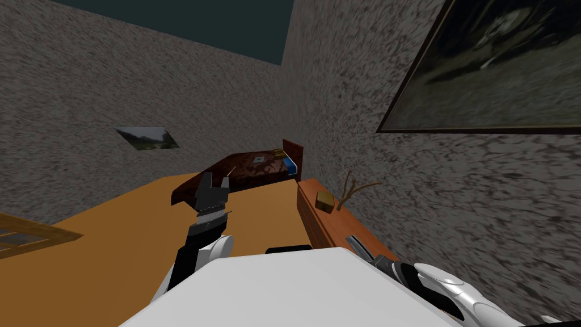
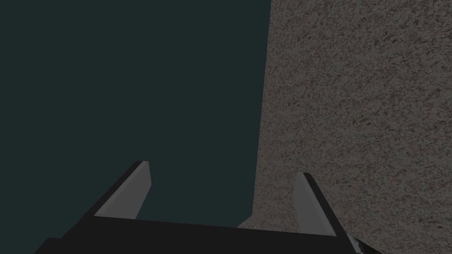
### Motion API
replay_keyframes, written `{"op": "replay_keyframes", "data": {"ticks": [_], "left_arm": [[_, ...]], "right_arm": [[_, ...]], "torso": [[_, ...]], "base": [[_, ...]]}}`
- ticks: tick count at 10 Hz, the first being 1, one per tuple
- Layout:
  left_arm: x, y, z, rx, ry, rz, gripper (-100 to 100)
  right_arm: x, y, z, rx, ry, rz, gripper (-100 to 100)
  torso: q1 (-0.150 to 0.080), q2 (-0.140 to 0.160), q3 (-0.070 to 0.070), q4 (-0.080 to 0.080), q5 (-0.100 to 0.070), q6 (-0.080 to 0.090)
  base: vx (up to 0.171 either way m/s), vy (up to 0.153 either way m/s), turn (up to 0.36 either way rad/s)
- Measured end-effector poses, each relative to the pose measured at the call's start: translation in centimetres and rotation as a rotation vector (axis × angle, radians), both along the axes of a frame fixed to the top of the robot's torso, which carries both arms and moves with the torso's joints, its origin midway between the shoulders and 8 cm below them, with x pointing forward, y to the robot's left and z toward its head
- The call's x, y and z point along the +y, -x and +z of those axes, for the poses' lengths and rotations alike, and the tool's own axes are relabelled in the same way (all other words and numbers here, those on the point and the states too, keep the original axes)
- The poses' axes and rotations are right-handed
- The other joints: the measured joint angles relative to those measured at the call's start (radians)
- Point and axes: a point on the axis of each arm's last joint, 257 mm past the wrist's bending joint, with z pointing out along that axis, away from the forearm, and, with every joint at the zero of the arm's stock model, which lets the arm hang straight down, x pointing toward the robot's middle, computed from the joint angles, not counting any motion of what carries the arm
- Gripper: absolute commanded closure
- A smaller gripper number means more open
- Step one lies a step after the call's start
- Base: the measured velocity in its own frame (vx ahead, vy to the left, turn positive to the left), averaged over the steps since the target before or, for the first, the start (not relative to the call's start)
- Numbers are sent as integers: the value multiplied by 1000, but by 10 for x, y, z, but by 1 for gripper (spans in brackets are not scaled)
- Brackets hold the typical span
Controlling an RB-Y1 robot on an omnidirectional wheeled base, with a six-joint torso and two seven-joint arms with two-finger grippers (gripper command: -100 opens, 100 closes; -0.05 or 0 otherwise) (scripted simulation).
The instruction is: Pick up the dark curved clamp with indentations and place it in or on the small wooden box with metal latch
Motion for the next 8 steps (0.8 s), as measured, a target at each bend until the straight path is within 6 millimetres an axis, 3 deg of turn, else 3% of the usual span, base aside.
{"op": "replay_keyframes", "data": {"ticks": [1, 2, 3, 7, 8], "left_arm": [[0, 0, 0, 0, 0, 0, 0], [0, 0, 0, 0, 0, 0, 0], [0, 0, 0, 0, 0, 0, 0], [0, 0, 0, 0, 0, 0, 0], [0, 0, 0, 0, 0, 0, 0]], "right_arm": [[0, 0, 0, 0, 0, 0, 100], [0, 0, 0, 0, 0, 0, 0], [0, 0, 0, 0, 0, 0, 100], [-17, -2, 20, 3, 10, 22, 100], [-17, -2, 21, 3, 9, 21, 0]], "torso": [[0, 0, 0, 0, 0, 0], [0, 0, 0, 0, 0, 0], [0, 0, 0, 0, 0, 0], [5, 0, 0, 0, 3, 1], [4, 0, 0, 0, 2, 0]], "base": [[0, 0, 0], [0, 0, 0], [3, 21, -85], [0, 47, -68], [0, 5, 1]]}}
